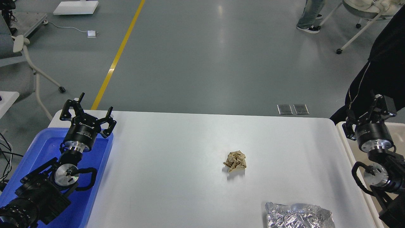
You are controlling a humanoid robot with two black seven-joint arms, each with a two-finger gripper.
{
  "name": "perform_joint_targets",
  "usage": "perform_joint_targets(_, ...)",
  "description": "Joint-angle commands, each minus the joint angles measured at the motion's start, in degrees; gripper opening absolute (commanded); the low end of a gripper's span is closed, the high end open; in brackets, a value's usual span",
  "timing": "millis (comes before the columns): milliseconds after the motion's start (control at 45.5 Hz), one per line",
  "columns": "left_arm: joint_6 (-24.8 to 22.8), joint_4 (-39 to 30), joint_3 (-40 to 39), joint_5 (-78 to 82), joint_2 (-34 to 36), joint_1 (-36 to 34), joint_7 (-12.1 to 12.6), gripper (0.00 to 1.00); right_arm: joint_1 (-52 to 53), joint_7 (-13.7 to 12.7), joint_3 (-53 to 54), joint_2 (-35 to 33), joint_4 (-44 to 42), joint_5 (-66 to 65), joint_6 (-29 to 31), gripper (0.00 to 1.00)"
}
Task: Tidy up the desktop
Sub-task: 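Move the right gripper down toward the table edge near the bin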
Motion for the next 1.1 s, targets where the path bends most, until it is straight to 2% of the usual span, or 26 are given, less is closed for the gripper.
perform_joint_targets(0, 0.00, 0.00, 0.09, -0.04, 0.00, 0.00, 0.00, 1.00, -0.36, 0.04, -0.04, -0.75, 0.04, 0.00, 0.00, 1.00)
perform_joint_targets(790, 0.00, 0.00, 0.00, 0.05, 0.00, 0.00, 0.00, 1.00, 0.08, 0.13, 0.40, -1.54, 0.04, 0.00, -0.09, 1.00)
perform_joint_targets(1076, 0.00, 0.00, 0.00, -0.04, 0.00, 0.00, 0.00, 1.00, -0.89, 0.13, -0.57, -4.80, 0.22, 0.00, 0.00, 1.00)
